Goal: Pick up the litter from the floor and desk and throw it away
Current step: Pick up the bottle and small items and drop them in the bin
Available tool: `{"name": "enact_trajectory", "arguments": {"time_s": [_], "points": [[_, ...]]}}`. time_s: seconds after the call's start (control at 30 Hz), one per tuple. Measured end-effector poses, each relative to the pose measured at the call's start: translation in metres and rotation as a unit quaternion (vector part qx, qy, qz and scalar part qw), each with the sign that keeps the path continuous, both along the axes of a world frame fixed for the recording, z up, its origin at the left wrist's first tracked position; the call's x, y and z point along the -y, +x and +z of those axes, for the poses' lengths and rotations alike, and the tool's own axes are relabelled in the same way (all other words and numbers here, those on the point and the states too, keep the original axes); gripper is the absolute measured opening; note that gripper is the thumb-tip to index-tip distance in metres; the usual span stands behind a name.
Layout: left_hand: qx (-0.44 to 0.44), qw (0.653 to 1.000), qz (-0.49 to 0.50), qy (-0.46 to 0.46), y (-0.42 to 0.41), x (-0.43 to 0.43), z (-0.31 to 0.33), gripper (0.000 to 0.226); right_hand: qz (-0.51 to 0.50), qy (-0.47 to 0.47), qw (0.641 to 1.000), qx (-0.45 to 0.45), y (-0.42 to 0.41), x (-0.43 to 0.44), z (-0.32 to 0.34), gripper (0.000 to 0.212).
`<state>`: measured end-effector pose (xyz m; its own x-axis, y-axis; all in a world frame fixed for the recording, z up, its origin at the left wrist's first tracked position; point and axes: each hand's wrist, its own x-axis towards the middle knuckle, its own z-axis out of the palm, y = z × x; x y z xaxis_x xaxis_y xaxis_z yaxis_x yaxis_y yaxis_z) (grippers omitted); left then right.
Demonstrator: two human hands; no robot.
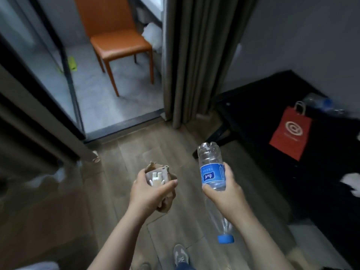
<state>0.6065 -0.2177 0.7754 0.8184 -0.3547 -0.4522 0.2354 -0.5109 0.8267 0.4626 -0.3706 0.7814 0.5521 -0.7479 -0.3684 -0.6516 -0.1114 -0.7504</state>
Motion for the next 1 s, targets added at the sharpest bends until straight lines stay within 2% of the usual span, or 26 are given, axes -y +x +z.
{"name": "enact_trajectory", "arguments": {"time_s": [0.1, 0.17, 0.3, 0.4, 0.67, 0.8, 0.9, 1.0], "points": [[0.009, 0.996, -0.084, -0.043, -0.021, 0.025, 0.040, 0.067, -0.078, -0.016, 0.996, 0.043, -0.034, 0.002, 0.045, 0.089], [0.030, 0.986, -0.149, -0.071, -0.033, 0.038, 0.064, 0.058, -0.137, -0.033, 0.987, 0.075, -0.057, -0.006, 0.074, 0.083], [0.042, 0.955, -0.270, -0.116, -0.068, 0.059, 0.108, 0.053, -0.268, -0.069, 0.954, 0.118, -0.121, -0.042, 0.115, 0.056], [0.033, 0.923, -0.353, -0.150, -0.111, 0.071, 0.135, 0.055, -0.358, -0.086, 0.919, 0.142, -0.172, -0.072, 0.135, 0.053], [0.016, 0.778, -0.598, -0.192, -0.285, 0.083, 0.184, 0.064, -0.568, -0.167, 0.787, 0.175, -0.327, -0.160, 0.175, 0.042], [0.012, 0.699, -0.682, -0.213, -0.389, 0.072, 0.199, 0.066, -0.653, -0.203, 0.711, 0.164, -0.407, -0.215, 0.186, 0.038], [0.000, 0.643, -0.728, -0.240, -0.471, 0.051, 0.209, 0.070, -0.708, -0.240, 0.648, 0.145, -0.466, -0.258, 0.196, 0.043], [-0.029, 0.592, -0.761, -0.264, -0.553, 0.022, 0.219, 0.062, -0.744, -0.280, 0.591, 0.134, -0.525, -0.300, 0.210, 0.046]]}}
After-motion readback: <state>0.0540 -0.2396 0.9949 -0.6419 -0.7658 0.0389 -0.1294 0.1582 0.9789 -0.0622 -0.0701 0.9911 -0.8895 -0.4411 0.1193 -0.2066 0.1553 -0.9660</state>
